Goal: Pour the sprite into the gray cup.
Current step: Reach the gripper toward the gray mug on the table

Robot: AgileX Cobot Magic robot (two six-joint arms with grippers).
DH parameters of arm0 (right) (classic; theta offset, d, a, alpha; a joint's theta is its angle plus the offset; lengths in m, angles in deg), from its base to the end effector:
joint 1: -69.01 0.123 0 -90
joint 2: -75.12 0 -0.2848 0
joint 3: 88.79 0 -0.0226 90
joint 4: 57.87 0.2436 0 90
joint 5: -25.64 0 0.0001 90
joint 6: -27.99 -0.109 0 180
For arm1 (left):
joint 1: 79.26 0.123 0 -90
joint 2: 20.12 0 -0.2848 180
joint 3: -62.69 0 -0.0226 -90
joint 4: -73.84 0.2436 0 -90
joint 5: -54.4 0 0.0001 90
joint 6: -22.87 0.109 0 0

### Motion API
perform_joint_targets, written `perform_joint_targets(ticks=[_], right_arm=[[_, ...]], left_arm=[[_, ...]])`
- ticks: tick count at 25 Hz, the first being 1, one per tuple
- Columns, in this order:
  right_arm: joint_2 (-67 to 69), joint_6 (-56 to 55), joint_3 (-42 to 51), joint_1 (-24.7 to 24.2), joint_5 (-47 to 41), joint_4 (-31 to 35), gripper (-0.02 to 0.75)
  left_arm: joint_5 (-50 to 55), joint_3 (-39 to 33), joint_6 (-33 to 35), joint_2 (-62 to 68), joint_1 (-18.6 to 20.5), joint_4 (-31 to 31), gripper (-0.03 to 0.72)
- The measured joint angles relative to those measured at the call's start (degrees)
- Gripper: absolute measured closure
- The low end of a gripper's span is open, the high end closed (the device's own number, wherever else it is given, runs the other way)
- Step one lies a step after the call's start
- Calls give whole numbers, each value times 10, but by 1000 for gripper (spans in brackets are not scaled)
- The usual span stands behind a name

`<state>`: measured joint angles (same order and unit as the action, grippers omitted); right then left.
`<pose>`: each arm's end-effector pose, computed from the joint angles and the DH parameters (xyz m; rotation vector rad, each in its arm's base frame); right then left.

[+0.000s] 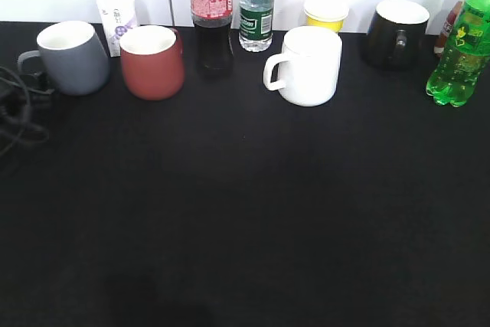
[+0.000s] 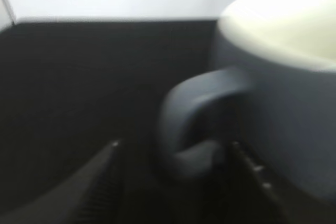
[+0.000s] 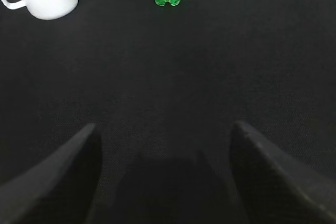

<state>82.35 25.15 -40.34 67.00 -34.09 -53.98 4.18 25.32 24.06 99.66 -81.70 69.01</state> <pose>0.0044 0.0062 0.2682 0.0823 2.0119 0.0901 0.3608 -0.0083 0.1225 -0.0360 1.8670 0.0081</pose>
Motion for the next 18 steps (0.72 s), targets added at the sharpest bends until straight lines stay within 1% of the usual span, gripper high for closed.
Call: perform_joint_targets(ticks=[1,4,9,11,12,14,15,17,18], right_arm=[[0,0,0,0,0,0,163],[0,0,0,0,0,0,163],[0,0,0,0,0,0,163],[0,0,0,0,0,0,163],[0,0,0,0,0,0,163],[0,0,0,0,0,0,163],[0,0,0,0,0,0,163],[0,0,0,0,0,0,163],[0,0,0,0,0,0,163]], left_arm=[[6,30,5,22,1,-6,268],[17,78,18,43,9,-1,282],[25,86,20,43,16,14,282],[30,97,22,44,30,25,282],[38,107,22,44,41,36,282],[56,131,22,54,57,107,282],[61,141,21,62,58,119,282],[62,170,2,85,58,136,282],[61,185,-12,96,59,154,290]])
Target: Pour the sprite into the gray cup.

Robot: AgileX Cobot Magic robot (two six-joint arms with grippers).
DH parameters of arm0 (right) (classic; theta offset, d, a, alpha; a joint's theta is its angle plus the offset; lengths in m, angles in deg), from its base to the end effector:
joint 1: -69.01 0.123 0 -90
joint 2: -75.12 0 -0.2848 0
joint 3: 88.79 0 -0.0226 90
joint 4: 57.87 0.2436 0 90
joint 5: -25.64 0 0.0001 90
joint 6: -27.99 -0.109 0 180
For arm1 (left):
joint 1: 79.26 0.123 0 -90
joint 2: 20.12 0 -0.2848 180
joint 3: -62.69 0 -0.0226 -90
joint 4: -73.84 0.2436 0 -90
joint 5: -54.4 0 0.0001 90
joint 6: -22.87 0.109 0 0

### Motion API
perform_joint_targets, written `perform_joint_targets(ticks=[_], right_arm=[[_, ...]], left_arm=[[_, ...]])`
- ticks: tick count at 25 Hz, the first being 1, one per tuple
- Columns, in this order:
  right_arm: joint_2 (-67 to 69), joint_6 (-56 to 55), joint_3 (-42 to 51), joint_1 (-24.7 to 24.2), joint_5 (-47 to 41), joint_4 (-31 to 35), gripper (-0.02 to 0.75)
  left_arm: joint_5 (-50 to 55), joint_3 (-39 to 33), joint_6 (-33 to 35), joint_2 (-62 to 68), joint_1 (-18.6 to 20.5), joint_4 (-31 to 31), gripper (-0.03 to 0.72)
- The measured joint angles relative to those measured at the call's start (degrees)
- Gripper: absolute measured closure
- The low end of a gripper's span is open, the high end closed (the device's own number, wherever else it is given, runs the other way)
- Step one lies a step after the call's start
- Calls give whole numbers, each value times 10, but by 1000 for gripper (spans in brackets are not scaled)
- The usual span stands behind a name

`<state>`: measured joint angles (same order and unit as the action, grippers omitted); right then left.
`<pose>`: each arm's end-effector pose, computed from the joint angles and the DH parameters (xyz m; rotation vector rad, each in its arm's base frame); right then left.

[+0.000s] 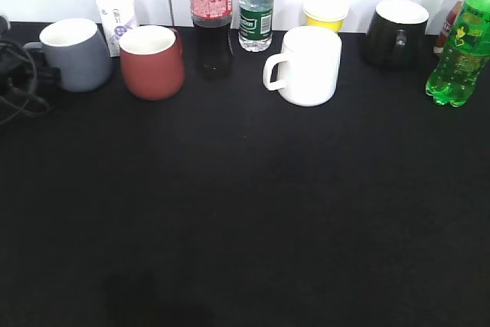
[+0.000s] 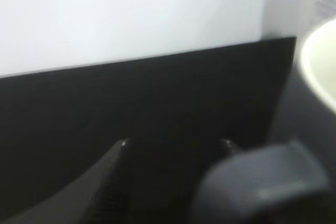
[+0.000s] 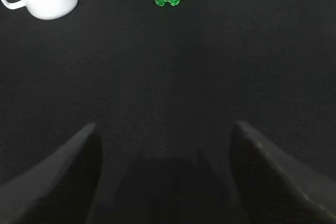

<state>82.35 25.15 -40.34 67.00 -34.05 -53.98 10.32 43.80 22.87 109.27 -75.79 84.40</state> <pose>0.0045 0.0062 0.2682 0.0823 2.0112 0.0901 0.4326 0.0123 0.1203 0.1561 1.8184 0.0199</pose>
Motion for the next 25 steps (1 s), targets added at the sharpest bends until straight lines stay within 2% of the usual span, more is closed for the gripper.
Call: perform_joint_targets(ticks=[1,3,6,9,15,18,21,22,25], right_arm=[[0,0,0,0,0,0,163],[0,0,0,0,0,0,163],[0,0,0,0,0,0,163],[0,0,0,0,0,0,163],[0,0,0,0,0,0,163],[0,0,0,0,0,0,163],[0,0,-2,0,1,3,163],[3,0,-10,0,27,11,163],[88,0,9,0,254,-1,163]], left_arm=[[-2,10,-12,7,1,18,336],[-2,14,-17,11,0,33,605],[-4,9,-19,6,0,32,604],[-14,-71,-16,-55,0,32,612],[-40,-273,-16,-289,-5,34,615],[-3,-325,-15,-395,-14,42,615],[21,-340,-30,-444,-20,62,615],[25,-340,-35,-445,-32,64,615],[30,-340,-38,-445,-86,68,615]])
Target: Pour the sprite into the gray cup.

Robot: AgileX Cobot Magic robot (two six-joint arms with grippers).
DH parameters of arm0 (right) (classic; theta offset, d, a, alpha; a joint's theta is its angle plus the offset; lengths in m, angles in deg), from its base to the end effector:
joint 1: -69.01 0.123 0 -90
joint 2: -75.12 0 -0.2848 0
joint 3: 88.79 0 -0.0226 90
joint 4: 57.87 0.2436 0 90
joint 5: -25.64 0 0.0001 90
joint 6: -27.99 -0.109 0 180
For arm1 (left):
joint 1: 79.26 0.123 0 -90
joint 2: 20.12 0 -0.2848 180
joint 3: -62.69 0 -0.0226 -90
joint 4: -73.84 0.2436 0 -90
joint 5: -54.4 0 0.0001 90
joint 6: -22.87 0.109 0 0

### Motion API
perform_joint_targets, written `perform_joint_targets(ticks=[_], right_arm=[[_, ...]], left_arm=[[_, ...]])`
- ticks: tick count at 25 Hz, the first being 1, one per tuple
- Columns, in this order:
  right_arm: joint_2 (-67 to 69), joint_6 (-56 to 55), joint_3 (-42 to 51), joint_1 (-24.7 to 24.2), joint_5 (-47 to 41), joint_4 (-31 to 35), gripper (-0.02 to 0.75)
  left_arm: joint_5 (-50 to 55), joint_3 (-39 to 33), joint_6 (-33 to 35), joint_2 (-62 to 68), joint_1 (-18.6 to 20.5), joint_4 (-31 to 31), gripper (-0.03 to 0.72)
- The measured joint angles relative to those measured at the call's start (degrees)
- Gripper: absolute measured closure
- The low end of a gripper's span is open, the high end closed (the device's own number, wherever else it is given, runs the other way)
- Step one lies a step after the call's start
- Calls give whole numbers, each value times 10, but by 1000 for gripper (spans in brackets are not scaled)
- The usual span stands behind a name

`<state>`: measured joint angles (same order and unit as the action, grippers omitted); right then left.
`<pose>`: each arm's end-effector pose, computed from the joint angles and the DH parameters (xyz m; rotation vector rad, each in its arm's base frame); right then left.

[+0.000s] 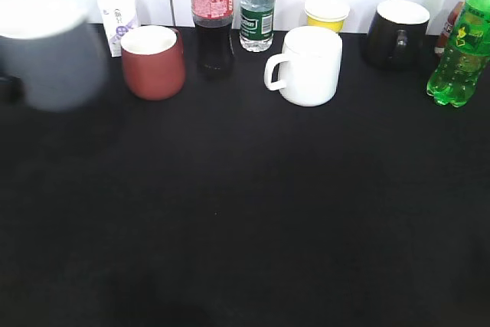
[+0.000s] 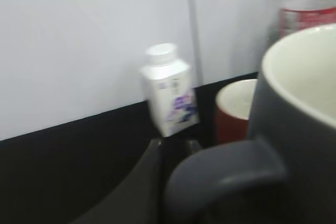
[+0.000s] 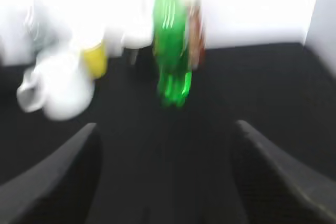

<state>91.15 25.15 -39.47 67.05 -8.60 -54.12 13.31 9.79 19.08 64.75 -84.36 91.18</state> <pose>0.0458 0.0025 0.3056 0.0927 1.7353 0.0830 0.2579 -0.0444 0.2265 0.3608 1.6704 -0.1121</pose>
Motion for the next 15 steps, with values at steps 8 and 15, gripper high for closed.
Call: perform_joint_targets(ticks=[8,15], right_arm=[[492,0,55,0,553,-38,102],[900,0,33,0,960,-48,72]], left_arm=[[3,0,0,0,-36,2,615],[3,0,-2,0,-36,2,615]])
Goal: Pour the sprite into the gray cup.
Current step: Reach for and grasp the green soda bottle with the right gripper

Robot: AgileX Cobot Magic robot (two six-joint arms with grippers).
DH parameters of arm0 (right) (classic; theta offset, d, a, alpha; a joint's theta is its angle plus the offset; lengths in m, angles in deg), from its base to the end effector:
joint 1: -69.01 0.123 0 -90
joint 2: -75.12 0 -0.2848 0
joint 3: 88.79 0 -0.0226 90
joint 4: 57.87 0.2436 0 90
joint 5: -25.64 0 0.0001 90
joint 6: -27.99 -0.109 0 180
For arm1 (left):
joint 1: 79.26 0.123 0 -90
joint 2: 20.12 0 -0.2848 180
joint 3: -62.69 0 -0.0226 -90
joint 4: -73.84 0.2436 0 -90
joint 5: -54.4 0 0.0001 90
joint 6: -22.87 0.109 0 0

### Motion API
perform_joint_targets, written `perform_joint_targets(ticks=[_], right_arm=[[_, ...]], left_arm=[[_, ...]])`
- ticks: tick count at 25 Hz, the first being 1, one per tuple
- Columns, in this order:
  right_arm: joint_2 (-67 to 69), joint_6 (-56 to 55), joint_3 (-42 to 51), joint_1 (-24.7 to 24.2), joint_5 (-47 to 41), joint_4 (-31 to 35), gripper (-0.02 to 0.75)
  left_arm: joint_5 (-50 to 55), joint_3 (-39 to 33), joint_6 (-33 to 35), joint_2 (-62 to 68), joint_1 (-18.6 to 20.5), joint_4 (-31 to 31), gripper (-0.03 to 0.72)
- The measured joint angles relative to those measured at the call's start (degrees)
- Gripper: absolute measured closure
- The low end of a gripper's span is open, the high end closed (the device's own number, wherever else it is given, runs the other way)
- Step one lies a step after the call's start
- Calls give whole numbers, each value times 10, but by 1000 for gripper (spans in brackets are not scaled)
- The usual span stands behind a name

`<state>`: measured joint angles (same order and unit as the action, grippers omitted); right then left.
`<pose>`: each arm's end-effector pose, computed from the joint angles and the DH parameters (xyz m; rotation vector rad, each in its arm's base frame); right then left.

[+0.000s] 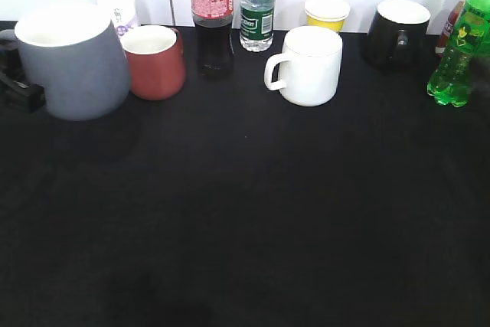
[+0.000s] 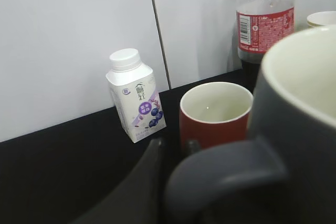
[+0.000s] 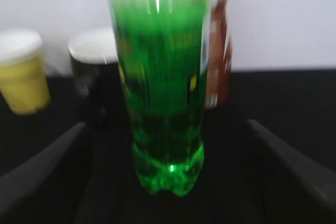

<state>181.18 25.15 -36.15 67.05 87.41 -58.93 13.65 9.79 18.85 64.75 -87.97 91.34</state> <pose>0.2964 -0.0084 0.1647 0.0512 1.6911 0.0187 0.2545 -0.0606 0.2258 0.4139 1.6658 -0.1604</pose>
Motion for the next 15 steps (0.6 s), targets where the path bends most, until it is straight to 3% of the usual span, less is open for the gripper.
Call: perform_joint_targets(ticks=[10,15], right_arm=[[203,0,-204,0,19,0,92],[224,7,-228,1,18,-1,312]], left_arm=[[0,0,0,0,0,1,616],[0,0,0,0,0,14,616]])
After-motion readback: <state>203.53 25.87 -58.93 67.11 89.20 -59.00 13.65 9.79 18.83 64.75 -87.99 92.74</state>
